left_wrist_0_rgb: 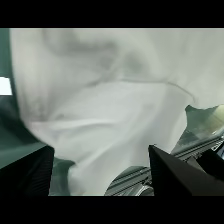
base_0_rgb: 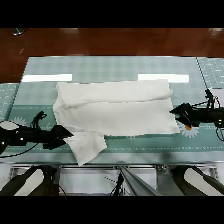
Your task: Fold the shirts.
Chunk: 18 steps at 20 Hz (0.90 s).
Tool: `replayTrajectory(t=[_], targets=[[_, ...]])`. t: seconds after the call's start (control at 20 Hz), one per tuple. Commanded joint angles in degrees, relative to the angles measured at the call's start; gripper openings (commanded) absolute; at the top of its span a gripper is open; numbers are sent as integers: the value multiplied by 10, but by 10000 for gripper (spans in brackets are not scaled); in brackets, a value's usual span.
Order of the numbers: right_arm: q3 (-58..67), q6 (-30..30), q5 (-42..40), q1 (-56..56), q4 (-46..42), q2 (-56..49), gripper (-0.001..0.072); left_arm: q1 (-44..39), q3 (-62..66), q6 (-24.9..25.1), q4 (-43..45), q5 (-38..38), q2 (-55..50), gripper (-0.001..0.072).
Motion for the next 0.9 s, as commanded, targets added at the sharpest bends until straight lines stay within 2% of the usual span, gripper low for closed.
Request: replayTrajectory(t=[0.0, 0.1, 0.15, 0.2, 0.25, 0.35, 0.4, 0.55, 0.75, 0.85], targets=[[0, 7, -5, -7, 19, 1, 621, -64, -22, -2, -62, 78, 0, 705], [13, 20, 1, -52, 3, 1, 621, -106, -24, -2, -66, 100, 1, 700], [15, 24, 10, -82, -10, 1, 621, -111, -23, 0, -66, 101, 1, 655], [15, 32, 24, -112, -38, 1, 621, -110, -22, 16, -66, 97, 1, 282], [12, 48, 43, -137, -82, 1, 621, -106, -21, 28, -67, 94, 1, 41], [-8, 73, 75, -150, -149, 1, 621, -97, -17, 35, -68, 91, 1, 23], [-21, 72, 86, -150, -155, 1, 621, -96, -14, 35, -70, 91, 1, 23], [-41, 60, 76, -134, -113, -2, 621, -96, -14, 35, -79, 91, 1, 23], [-40, 43, 39, -57, -97, -31, 622, -96, -14, 35, -79, 91, 1, 23], [-34, 36, 11, -26, -58, -55, 621, -96, -14, 35, -79, 90, 1, 23]])
